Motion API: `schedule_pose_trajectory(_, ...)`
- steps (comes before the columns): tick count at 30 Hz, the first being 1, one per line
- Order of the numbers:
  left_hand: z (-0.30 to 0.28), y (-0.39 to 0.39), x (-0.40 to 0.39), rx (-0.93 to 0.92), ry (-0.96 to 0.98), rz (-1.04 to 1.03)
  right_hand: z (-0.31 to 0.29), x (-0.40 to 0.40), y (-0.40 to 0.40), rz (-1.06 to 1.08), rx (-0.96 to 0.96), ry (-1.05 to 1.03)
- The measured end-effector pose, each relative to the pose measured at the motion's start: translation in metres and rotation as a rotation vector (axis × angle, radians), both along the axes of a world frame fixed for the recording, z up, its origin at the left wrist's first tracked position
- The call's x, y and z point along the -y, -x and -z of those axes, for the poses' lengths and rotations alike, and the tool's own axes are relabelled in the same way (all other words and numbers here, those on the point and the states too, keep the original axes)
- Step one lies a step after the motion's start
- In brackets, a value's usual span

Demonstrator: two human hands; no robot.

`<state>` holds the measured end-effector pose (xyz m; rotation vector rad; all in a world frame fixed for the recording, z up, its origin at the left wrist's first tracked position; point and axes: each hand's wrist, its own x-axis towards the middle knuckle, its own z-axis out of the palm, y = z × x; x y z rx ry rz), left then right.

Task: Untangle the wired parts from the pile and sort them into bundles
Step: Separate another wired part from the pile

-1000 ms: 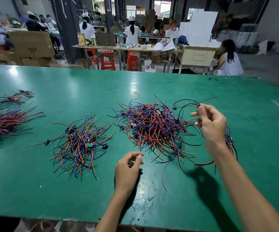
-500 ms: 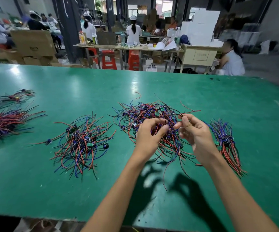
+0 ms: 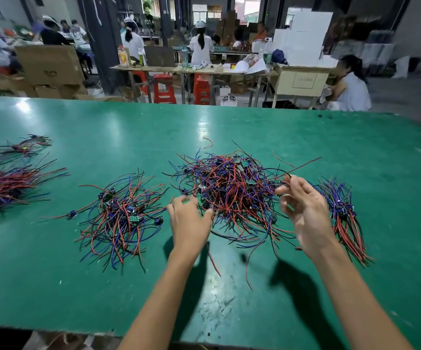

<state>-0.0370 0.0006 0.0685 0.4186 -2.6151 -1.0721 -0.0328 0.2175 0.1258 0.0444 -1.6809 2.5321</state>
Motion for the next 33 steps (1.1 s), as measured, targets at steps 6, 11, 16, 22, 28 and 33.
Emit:
schedule_pose_trajectory(6, -0.029, -0.017, -0.025, -0.479, -0.029, 0.150, 0.001, 0.009, -0.008, -0.082, 0.010, 0.108)
schedule_pose_trajectory(11, -0.039, -0.021, -0.026, -0.612, -0.153, 0.390, 0.007, 0.011, -0.013, -0.078, 0.084, 0.174)
schedule_pose_trajectory(16, -0.041, -0.028, -0.027, -0.469, -0.497, 0.463, 0.010, 0.010, -0.015, -0.081, 0.059, -0.066)
schedule_pose_trajectory(22, -0.042, -0.032, -0.016, -0.444, -0.478, 0.397, 0.015, 0.016, -0.023, -0.325, 0.077, 0.232)
schedule_pose_trajectory(28, -0.047, -0.010, 0.063, -0.470, -0.551, 0.017, 0.045, 0.047, -0.024, -0.128, 0.012, -0.428)
schedule_pose_trajectory(33, -0.020, 0.005, 0.142, 0.178, 0.078, -0.403, 0.101, 0.091, -0.043, -0.091, -0.038, -1.225)
